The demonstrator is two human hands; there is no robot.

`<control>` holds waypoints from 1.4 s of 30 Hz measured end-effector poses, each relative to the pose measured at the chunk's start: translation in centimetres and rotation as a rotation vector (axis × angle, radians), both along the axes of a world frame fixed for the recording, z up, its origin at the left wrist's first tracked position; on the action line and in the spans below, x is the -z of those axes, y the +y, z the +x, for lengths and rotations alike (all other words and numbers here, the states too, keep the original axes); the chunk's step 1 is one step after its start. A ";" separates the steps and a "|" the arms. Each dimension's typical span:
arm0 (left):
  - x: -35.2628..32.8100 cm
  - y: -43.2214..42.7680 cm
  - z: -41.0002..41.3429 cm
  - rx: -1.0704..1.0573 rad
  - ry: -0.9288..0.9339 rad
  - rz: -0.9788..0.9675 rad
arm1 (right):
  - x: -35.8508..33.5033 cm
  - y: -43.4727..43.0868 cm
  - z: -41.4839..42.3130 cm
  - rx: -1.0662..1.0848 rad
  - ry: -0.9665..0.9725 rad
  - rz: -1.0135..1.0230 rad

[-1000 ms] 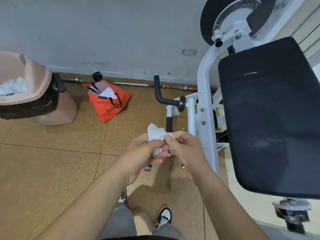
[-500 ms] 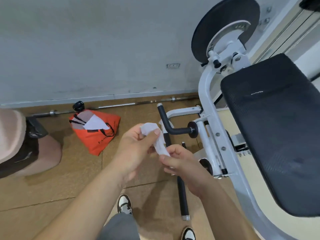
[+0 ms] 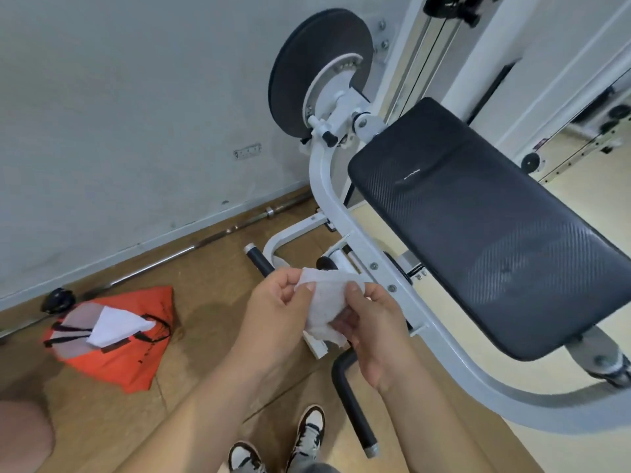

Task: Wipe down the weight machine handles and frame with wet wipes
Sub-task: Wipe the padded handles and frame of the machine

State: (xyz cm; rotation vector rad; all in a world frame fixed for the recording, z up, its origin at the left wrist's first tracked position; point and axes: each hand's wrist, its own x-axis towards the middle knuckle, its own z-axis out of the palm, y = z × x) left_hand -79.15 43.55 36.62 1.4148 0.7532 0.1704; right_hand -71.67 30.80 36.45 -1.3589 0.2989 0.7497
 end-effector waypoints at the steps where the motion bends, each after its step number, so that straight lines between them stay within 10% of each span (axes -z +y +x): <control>1: 0.1 -0.4 0.4 0.017 -0.004 -0.001 | 0.2 0.1 0.5 0.025 -0.018 -0.031; 16: 8.8 0.7 7.9 -0.136 0.139 -0.267 | 9.4 1.3 9.9 -0.195 -0.181 -0.388; 26: 19.9 5.8 11.1 -0.044 0.275 0.074 | 19.6 6.7 14.7 -0.341 -0.112 -0.470; 34: 23.1 7.6 13.0 0.048 0.477 0.124 | 24.0 9.1 15.5 -0.795 -0.704 -1.045; 42: 22.2 6.9 14.2 0.520 0.281 0.839 | 23.5 9.5 16.5 -0.953 -0.864 -1.170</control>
